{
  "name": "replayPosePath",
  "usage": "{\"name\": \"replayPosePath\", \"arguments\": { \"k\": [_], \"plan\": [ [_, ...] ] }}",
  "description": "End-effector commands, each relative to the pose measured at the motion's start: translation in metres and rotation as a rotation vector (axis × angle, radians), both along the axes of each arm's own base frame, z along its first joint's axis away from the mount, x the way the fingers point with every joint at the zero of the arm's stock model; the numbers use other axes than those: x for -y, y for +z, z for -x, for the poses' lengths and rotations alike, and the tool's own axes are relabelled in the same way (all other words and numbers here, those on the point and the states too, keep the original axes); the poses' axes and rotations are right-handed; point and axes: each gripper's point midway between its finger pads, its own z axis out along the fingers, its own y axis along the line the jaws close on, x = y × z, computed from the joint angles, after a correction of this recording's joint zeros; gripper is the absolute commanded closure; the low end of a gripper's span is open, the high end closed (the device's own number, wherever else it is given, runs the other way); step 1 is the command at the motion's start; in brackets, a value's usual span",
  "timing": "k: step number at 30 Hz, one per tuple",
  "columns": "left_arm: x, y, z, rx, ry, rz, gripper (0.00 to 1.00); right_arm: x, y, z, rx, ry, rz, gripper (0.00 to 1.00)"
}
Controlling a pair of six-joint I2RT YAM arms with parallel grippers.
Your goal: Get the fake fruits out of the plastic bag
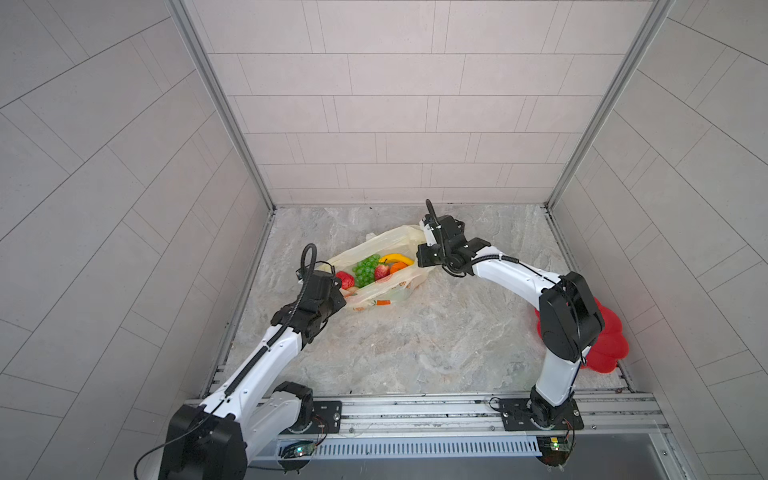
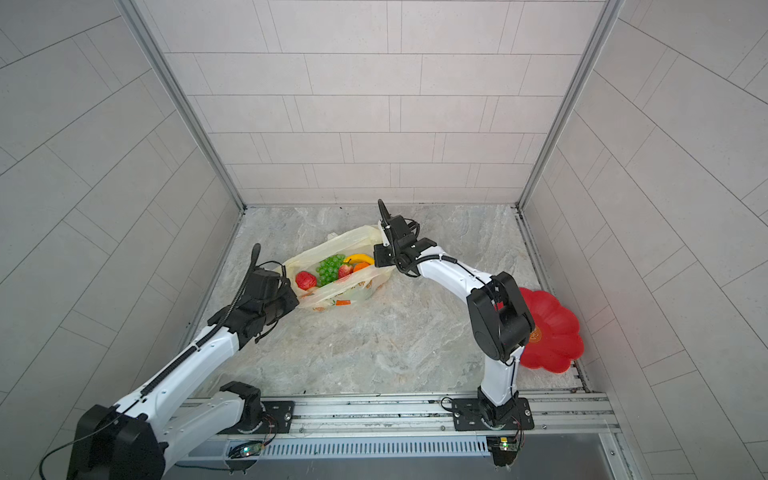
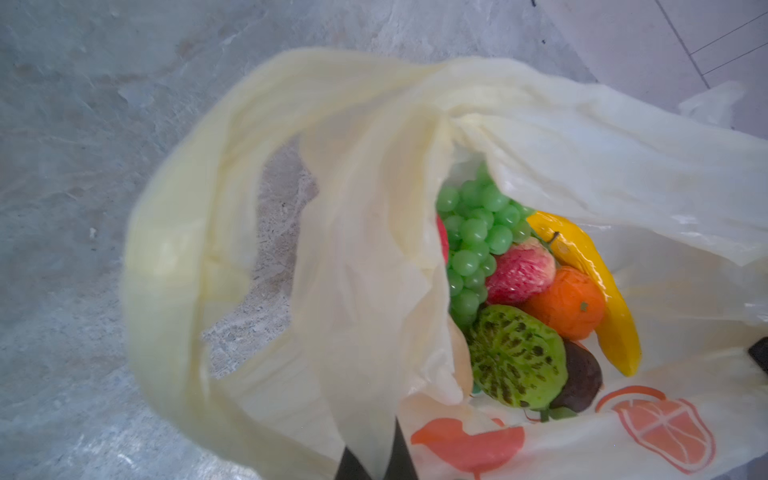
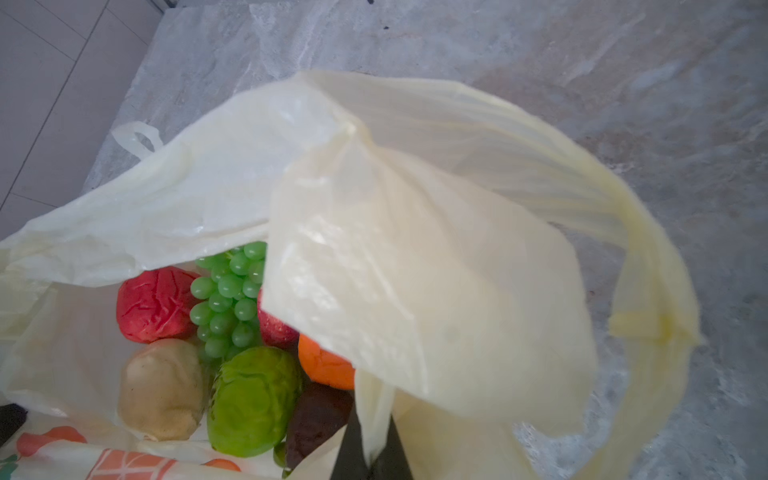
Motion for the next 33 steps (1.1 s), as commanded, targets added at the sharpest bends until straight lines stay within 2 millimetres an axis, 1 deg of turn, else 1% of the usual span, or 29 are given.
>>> {"name": "replayPosePath", "arguments": {
  "k": [1,4,5,7,8,9,10,12,14,17,19,21,23,25,27,29,31,33],
  "plan": [
    [0.019,0.001,0.006,0.022,-0.101,0.057,1.0,0.011,-0.009,0.018,-0.028,0.007,0.025,0.96],
    [0.031,-0.019,0.027,-0.005,-0.167,0.054,1.0,0.023,-0.028,0.037,-0.049,0.003,0.043,0.95],
    [0.036,-0.026,0.036,-0.022,-0.195,0.043,1.0,0.028,-0.037,0.043,-0.061,-0.002,0.055,0.93],
    [0.041,-0.044,0.054,-0.058,-0.229,0.034,1.0,0.038,-0.053,0.052,-0.086,-0.022,0.076,0.87],
    [0.044,-0.052,0.062,-0.071,-0.243,0.037,1.0,0.041,-0.057,0.055,-0.092,-0.027,0.082,0.82],
    [0.045,-0.06,0.069,-0.087,-0.257,0.036,1.0,0.045,-0.059,0.058,-0.09,-0.038,0.088,0.74],
    [0.045,-0.065,0.073,-0.098,-0.265,0.032,1.0,0.048,-0.057,0.06,-0.081,-0.047,0.094,0.66],
    [0.042,-0.072,0.079,-0.12,-0.267,0.016,1.0,0.054,-0.047,0.065,-0.051,-0.055,0.119,0.51],
    [0.041,-0.068,0.079,-0.104,-0.271,0.008,1.0,0.056,-0.033,0.073,-0.023,-0.038,0.177,0.42],
    [0.044,-0.056,0.072,-0.059,-0.29,0.006,1.0,0.056,-0.014,0.088,0.026,-0.009,0.286,0.34],
    [0.047,-0.049,0.067,-0.041,-0.306,-0.001,1.0,0.054,-0.004,0.098,0.058,0.003,0.335,0.33],
    [0.048,-0.046,0.063,-0.036,-0.311,-0.011,1.0,0.041,0.003,0.11,0.079,0.038,0.335,0.33],
    [0.053,-0.046,0.059,-0.035,-0.321,0.0,1.0,0.024,0.003,0.117,0.076,0.08,0.322,0.33],
    [0.059,-0.046,0.056,-0.037,-0.335,0.015,1.0,0.01,-0.001,0.118,0.07,0.111,0.335,0.34],
    [0.064,-0.044,0.054,-0.035,-0.347,0.033,1.0,-0.002,-0.011,0.116,0.043,0.132,0.35,0.34],
    [0.066,-0.042,0.054,-0.03,-0.357,0.042,1.0,-0.01,-0.027,0.115,0.006,0.156,0.364,0.36],
    [0.071,-0.039,0.054,-0.021,-0.398,0.038,1.0,-0.01,-0.045,0.113,-0.025,0.152,0.402,0.38],
    [0.073,-0.04,0.058,-0.035,-0.43,0.022,1.0,-0.004,-0.061,0.113,-0.051,0.141,0.447,0.38]
  ]
}}
